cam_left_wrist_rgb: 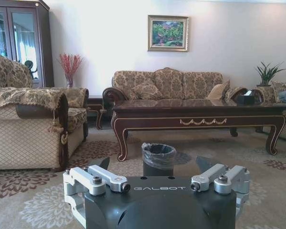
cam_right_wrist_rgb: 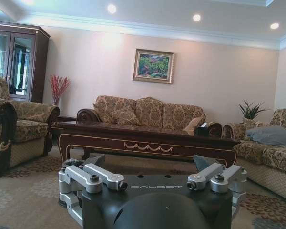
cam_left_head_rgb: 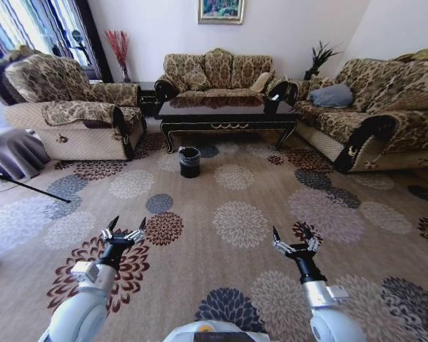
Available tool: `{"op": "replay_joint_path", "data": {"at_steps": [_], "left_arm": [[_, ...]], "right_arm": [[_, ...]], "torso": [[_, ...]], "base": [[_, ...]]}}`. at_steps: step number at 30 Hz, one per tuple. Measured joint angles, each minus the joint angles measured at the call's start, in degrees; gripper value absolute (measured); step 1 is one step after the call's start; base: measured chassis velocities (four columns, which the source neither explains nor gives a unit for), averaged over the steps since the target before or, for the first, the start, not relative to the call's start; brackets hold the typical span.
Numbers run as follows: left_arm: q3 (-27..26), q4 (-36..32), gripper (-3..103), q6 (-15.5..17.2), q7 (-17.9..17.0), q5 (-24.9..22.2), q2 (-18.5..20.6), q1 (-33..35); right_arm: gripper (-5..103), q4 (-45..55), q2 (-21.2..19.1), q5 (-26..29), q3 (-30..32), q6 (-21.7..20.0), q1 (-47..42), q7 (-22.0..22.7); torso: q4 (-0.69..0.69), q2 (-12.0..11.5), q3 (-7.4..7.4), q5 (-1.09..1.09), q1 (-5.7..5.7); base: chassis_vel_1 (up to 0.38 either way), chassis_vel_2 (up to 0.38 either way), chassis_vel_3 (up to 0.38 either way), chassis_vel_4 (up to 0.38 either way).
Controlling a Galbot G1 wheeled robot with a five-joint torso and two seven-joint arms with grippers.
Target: Move to the front of the table and pick up the trash from the floor, then place it into the trash bin.
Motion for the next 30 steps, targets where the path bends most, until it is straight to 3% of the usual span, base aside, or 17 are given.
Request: {"op": "replay_joint_path", "data": {"at_steps": [30], "left_arm": [[0.0, 0.0, 100, 0.0, 0.0, 0.0, 0.0, 0.0]], "right_arm": [[100, 0.0, 0.0, 0.0, 0.0, 0.0, 0.0, 0.0]], "torso": [[0.0, 7.3, 4.52, 0.0, 2.79]], "base": [[0.0, 0.0, 0.0, 0.0]]}}
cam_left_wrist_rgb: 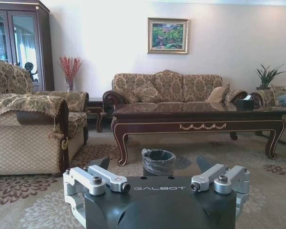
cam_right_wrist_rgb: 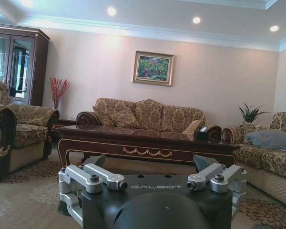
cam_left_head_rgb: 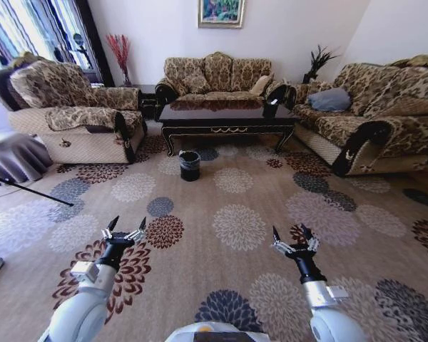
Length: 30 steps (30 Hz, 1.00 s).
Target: Move to the front of the table and pick up the trash from the floor, then place it into the trash bin.
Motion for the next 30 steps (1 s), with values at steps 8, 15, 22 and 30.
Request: {"op": "replay_joint_path", "data": {"at_steps": [8, 15, 22, 30], "left_arm": [[0.0, 0.0, 100, 0.0, 0.0, 0.0, 0.0, 0.0], [0.0, 0.0, 100, 0.0, 0.0, 0.0, 0.0, 0.0], [0.0, 0.0, 100, 0.0, 0.0, 0.0, 0.0, 0.0], [0.0, 0.0, 100, 0.0, 0.0, 0.0, 0.0, 0.0]], "right_arm": [[100, 0.0, 0.0, 0.0, 0.0, 0.0, 0.0, 0.0], [100, 0.0, 0.0, 0.0, 0.0, 0.0, 0.0, 0.0], [100, 0.0, 0.0, 0.0, 0.0, 0.0, 0.0, 0.0], [100, 0.0, 0.0, 0.0, 0.0, 0.0, 0.0, 0.0]], "torso": [[0.0, 1.4, 0.89, 0.0, 0.48], [-0.01, 2.9, 1.71, 0.0, 1.13], [0.0, 4.4, 2.57, 0.0, 1.77], [0.0, 6.3, 3.67, 0.0, 2.57]], "base": [[0.0, 0.0, 0.0, 0.0], [0.0, 0.0, 0.0, 0.0], [0.0, 0.0, 0.0, 0.0], [0.0, 0.0, 0.0, 0.0]]}}
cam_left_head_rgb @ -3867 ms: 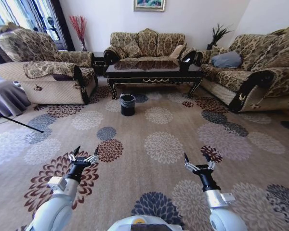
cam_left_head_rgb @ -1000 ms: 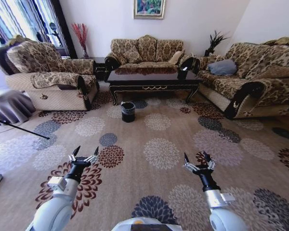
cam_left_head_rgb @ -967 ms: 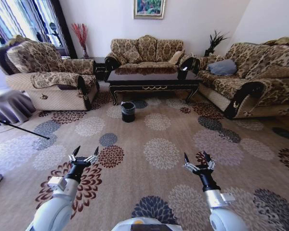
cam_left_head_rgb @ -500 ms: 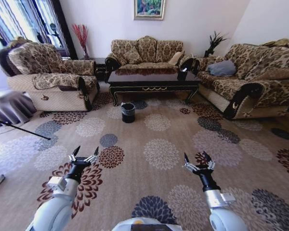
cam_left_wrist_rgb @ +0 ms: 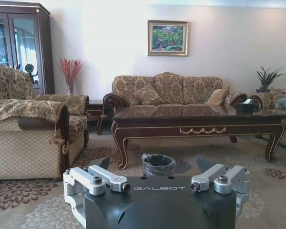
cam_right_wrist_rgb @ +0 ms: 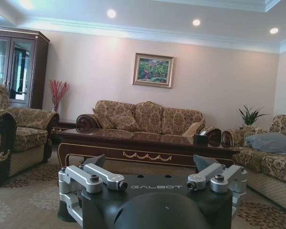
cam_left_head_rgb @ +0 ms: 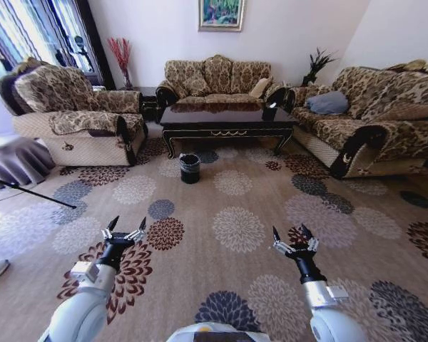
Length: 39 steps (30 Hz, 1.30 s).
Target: Move to the front of the table and pick up the trash from the floor, then place it into the trash bin.
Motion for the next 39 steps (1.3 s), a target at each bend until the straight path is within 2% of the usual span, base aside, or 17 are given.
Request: {"op": "replay_joint_path", "data": {"at_steps": [9, 39], "left_arm": [[0.0, 0.0, 100, 0.0, 0.0, 0.0, 0.0, 0.0], [0.0, 0.0, 100, 0.0, 0.0, 0.0, 0.0, 0.0]], "right_arm": [[100, 0.0, 0.0, 0.0, 0.0, 0.0, 0.0, 0.0], [100, 0.0, 0.0, 0.0, 0.0, 0.0, 0.0, 0.0]], "torso": [[0.0, 2.7, 1.68, 0.0, 1.02], [0.0, 8.5, 4.97, 0.0, 3.55]], "base": [[0.0, 0.0, 0.0, 0.0], [0.005, -0.007, -0.005, 0.005]]}}
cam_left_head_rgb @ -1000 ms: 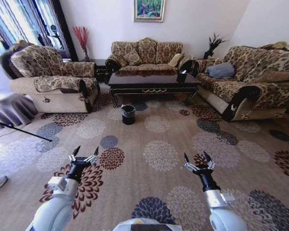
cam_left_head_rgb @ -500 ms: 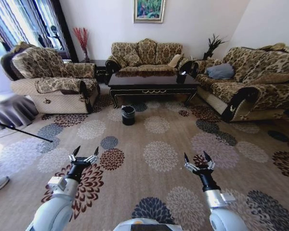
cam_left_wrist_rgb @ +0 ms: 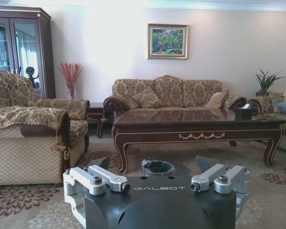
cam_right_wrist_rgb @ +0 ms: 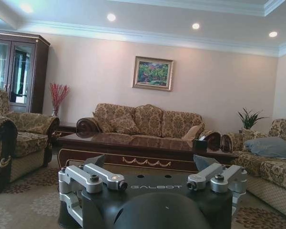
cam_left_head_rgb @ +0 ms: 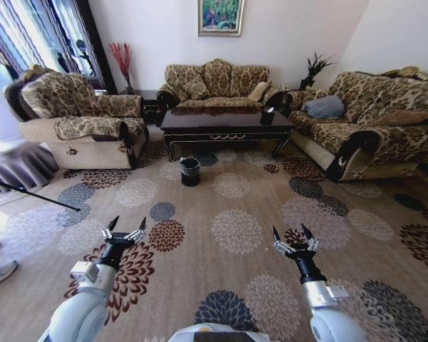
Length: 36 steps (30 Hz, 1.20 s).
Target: Move to the front of the table and pick up the trash from the floor, then place it into the trash bin.
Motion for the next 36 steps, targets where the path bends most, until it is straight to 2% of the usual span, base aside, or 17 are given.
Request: {"op": "replay_joint_path", "data": {"at_steps": [36], "left_arm": [[0.0, 0.0, 100, 0.0, 0.0, 0.0, 0.0, 0.0]], "right_arm": [[100, 0.0, 0.0, 0.0, 0.0, 0.0, 0.0, 0.0]], "torso": [[0.0, 9.5, 5.34, 0.0, 4.14]], "base": [[0.0, 0.0, 0.0, 0.0]]}}
